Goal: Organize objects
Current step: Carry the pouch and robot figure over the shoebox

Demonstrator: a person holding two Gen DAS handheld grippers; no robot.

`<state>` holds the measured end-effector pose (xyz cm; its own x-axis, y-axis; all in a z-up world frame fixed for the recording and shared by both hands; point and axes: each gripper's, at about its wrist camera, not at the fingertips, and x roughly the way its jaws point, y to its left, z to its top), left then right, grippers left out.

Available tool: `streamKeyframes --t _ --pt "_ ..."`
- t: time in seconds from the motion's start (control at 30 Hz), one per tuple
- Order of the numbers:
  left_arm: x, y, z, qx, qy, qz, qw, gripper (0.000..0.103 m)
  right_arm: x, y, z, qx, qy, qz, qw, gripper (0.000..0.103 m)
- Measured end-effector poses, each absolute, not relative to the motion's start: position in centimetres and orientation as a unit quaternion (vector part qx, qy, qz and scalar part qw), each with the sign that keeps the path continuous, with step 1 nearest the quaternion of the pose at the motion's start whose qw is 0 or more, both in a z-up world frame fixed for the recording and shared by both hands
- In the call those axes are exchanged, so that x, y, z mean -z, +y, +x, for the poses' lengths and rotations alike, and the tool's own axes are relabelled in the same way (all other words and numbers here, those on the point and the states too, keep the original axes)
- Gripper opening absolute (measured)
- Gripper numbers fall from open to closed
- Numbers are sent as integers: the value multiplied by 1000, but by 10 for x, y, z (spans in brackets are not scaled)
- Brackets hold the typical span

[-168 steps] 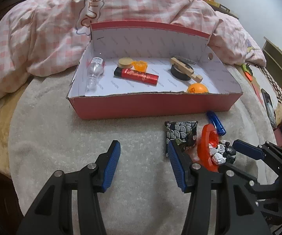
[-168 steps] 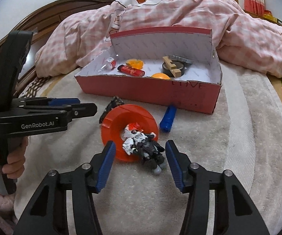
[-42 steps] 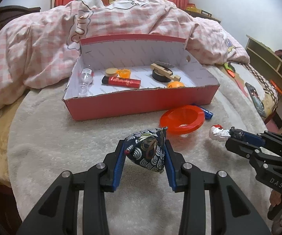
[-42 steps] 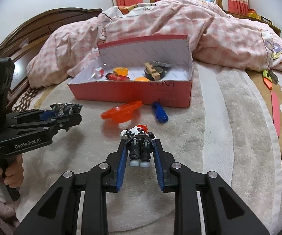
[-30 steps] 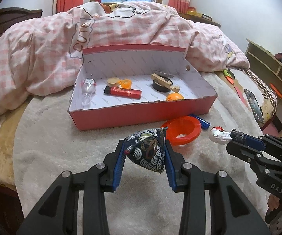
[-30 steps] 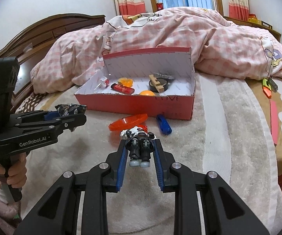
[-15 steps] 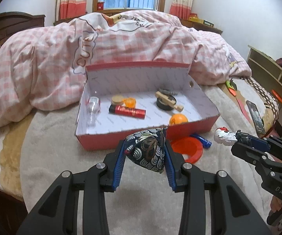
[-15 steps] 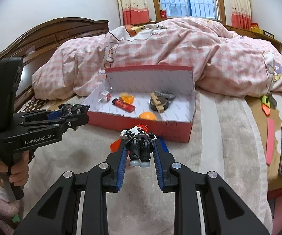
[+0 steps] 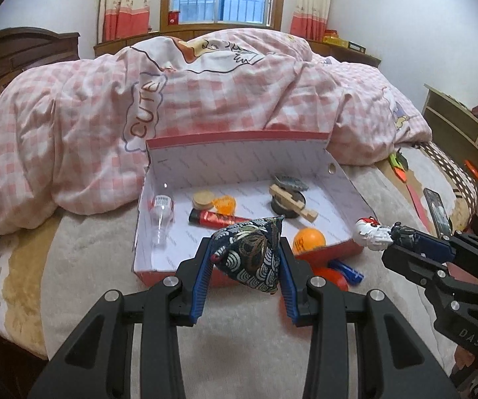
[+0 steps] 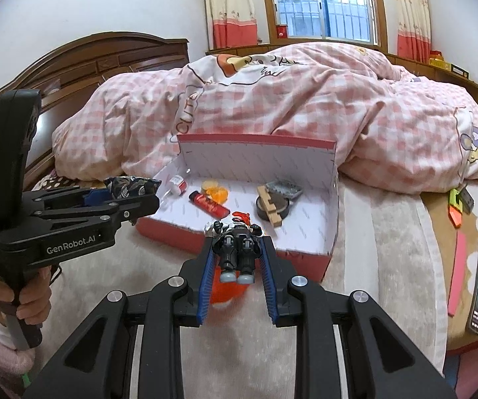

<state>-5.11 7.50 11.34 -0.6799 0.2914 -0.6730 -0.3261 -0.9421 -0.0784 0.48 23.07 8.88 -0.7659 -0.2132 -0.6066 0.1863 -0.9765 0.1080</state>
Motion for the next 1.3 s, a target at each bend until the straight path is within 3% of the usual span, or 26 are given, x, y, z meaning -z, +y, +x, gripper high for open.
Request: streamKeyframes --t 0.53,1.3 --pt "-108 86 -103 -918 14 -368 151 37 -96 241 -54 946 -45 309 89 27" --pt "-46 88 -149 -906 14 -405 119 37 -39 246 -96 942 -32 329 56 27"
